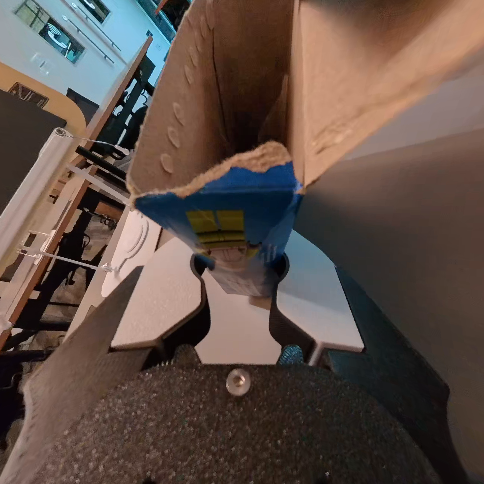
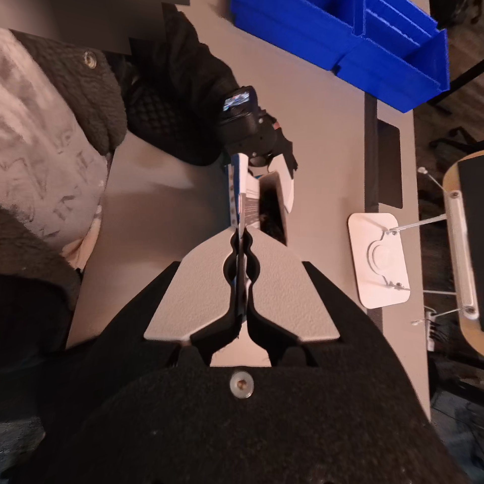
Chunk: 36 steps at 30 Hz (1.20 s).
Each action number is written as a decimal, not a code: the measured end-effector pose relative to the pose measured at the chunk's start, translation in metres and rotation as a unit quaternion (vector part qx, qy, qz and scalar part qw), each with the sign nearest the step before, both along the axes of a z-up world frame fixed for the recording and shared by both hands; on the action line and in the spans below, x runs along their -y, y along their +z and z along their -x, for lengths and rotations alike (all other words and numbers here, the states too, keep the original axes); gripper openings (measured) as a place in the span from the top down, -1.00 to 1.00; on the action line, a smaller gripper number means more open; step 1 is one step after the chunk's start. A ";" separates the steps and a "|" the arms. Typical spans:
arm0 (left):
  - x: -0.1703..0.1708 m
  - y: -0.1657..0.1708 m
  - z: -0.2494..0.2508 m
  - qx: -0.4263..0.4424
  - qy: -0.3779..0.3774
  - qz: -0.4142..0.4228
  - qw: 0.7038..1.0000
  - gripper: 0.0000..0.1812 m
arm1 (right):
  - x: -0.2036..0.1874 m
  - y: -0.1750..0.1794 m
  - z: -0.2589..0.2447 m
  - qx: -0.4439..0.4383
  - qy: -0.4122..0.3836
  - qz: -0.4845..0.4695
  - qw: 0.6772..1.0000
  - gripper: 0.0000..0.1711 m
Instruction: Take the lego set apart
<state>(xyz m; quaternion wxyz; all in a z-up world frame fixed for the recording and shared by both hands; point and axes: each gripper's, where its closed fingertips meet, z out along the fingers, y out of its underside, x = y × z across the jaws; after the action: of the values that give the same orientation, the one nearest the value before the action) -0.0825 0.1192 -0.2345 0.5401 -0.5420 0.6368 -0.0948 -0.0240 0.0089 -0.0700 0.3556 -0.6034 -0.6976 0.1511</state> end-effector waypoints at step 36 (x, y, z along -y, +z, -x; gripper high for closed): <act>0.009 0.002 -0.001 0.058 -0.041 0.099 0.993 0.39 | -0.062 0.005 0.031 -0.224 0.084 0.017 0.971 0.99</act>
<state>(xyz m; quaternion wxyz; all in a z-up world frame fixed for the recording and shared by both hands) -0.0815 0.1102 -0.2329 0.5157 -0.5594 0.6138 -0.2107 -0.0551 0.0714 -0.0652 0.4786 -0.4997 -0.6455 0.3235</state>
